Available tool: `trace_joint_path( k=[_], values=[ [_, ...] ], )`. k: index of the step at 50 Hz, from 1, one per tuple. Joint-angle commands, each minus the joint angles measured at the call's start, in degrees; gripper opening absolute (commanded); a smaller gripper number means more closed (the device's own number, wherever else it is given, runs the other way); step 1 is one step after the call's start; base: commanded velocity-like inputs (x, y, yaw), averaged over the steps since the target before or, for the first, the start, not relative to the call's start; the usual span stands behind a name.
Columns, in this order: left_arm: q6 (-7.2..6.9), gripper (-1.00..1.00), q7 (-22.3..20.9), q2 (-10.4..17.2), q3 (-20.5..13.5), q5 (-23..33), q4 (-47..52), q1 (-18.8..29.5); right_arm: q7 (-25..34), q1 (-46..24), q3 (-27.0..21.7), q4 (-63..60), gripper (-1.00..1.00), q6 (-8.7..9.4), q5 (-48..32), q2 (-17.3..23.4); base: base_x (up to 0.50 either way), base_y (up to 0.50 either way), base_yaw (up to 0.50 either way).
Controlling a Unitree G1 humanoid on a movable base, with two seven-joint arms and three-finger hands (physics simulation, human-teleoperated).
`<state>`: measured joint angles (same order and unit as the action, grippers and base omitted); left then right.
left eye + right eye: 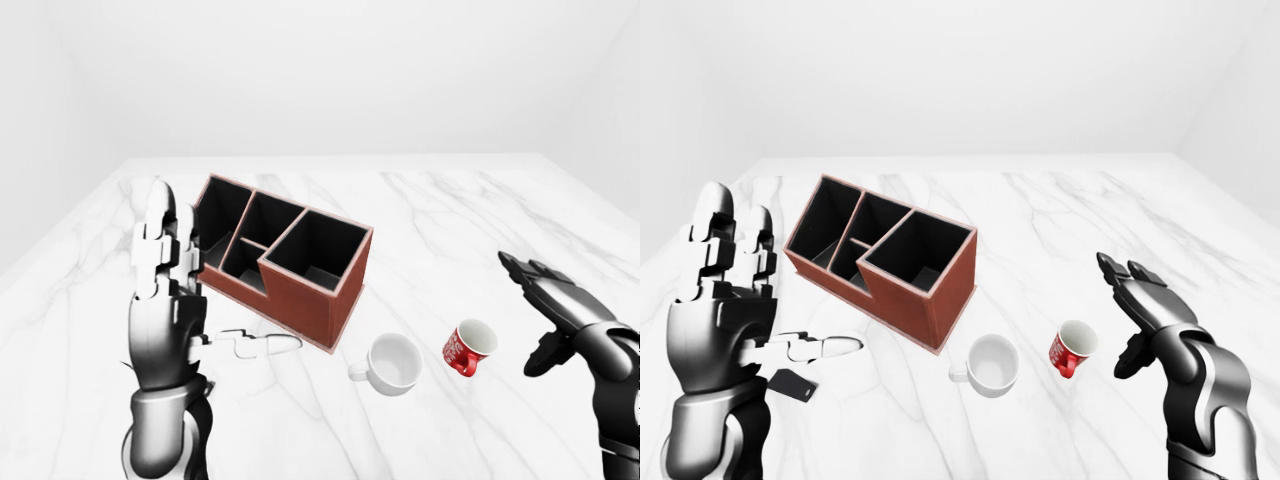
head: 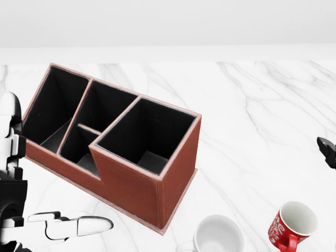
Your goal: Pick up the red mug and place it to the right of the caddy.
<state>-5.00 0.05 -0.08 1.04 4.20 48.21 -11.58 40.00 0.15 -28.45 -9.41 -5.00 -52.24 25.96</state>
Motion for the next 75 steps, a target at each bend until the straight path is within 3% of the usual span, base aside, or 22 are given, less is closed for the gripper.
trace_joint_path(
  k=[1, 17, 42, 63, 75],
  values=[
    [0.00, 1.00, 0.78, -0.13, 0.23, 0.02, -5.75, 1.59, 0.00, -1.76, 2.35, 5.13, 1.00, 0.00, -3.20, 0.42, 0.00, 0.00, 0.00],
    [0.00, 1.00, 0.78, -0.10, 0.16, -0.03, -5.78, 1.64, 0.00, -4.36, 4.63, 7.95, 1.00, 0.00, -6.97, 1.51, 0.00, 0.00, 0.00],
    [0.00, 1.00, 0.81, -0.06, 0.45, 0.10, -5.52, 1.64, 0.00, -3.66, 8.23, 10.06, 1.00, 0.00, -12.80, -0.08, 0.00, 0.00, 0.00],
    [0.00, 1.00, 0.75, -0.11, 0.00, -0.11, -5.38, 1.82, 0.00, -9.87, 13.32, 15.60, 1.00, 0.00, -11.10, -1.26, 0.00, 0.00, 0.00],
    [0.00, 1.00, 0.56, -0.14, -0.41, -0.46, -4.61, 1.79, 0.00, -9.87, 15.28, 17.55, 1.00, 0.00, -12.03, -1.84, 0.00, 0.00, 0.00]
  ],
)
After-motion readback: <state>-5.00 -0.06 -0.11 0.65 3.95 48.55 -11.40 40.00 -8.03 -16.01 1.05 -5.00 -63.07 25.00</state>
